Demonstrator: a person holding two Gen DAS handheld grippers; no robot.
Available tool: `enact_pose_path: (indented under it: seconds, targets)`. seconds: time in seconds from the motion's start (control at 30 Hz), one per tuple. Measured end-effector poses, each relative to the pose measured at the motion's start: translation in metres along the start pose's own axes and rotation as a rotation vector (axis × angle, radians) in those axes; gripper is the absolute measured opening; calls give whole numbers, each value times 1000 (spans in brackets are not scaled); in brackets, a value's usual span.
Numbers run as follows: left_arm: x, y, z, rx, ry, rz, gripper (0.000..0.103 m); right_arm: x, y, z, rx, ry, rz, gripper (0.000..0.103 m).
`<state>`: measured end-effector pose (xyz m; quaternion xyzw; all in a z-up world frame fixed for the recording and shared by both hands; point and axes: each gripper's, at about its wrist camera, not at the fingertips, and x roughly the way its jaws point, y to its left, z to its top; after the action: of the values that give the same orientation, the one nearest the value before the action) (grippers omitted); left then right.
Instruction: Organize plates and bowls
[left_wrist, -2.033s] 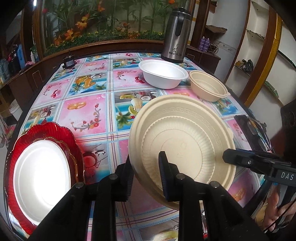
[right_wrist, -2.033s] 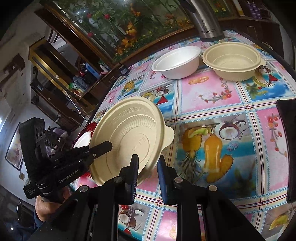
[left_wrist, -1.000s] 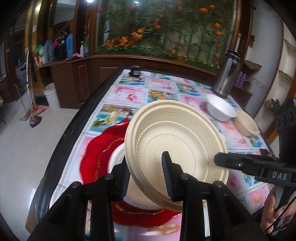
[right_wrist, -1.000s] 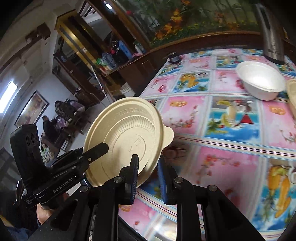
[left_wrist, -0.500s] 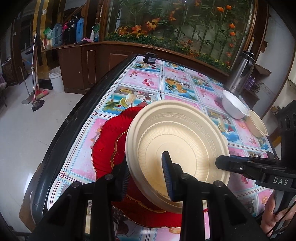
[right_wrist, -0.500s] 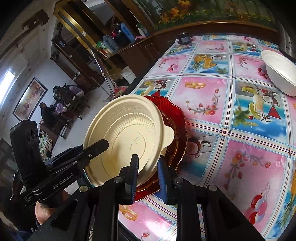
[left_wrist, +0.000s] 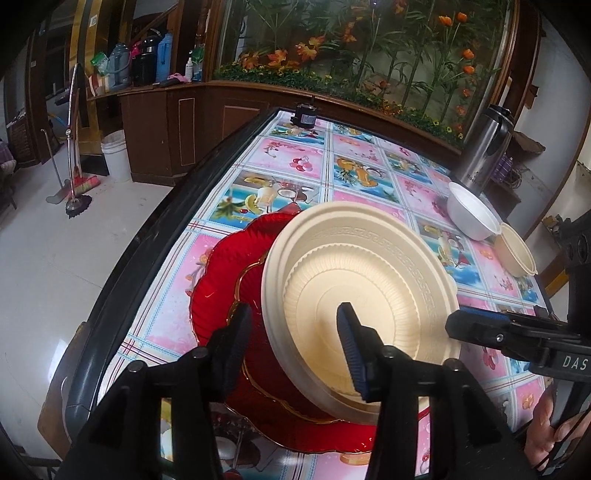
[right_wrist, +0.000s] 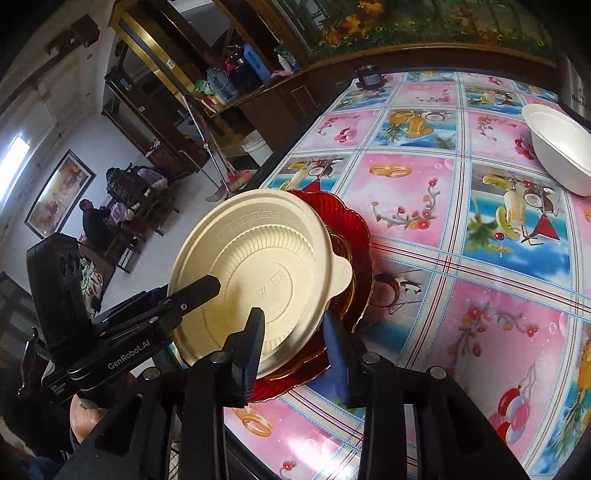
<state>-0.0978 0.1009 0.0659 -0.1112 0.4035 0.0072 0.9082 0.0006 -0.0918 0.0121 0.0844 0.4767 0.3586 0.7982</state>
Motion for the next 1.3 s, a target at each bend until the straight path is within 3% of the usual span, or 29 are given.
enact_pose_path:
  seconds: [0.27, 0.4, 0.67, 0.8, 0.97, 1.07, 1.13, 1.27, 1.3]
  targets:
    - [-15, -2, 3, -7, -32, 7, 50, -20, -9, -2, 30, -36, 29, 38]
    - [-29, -12, 5, 10, -72, -4, 59, -36, -25, -4, 73, -70, 35, 38]
    - [-49, -74, 4, 149, -107, -76, 60, -72, -78, -12, 197, -146, 10, 38]
    - [-40, -124, -6, 260, -70, -146, 63, -92, -108, -19, 260, -189, -12, 38]
    - [2, -191, -35, 401, 58, -267, 65, -121, -146, -26, 326, -251, -67, 38]
    - [41, -218, -51, 440, 136, -267, 65, -138, -163, -24, 345, -278, -103, 38]
    - [62, -226, -57, 458, 160, -207, 65, -147, -170, -16, 338, -285, -128, 38]
    - [78, -229, -60, 458, 168, -171, 66, -158, -176, 13, 295, -286, -181, 37]
    - [77, -230, -60, 453, 163, -179, 71, -156, -175, 26, 273, -278, -192, 37]
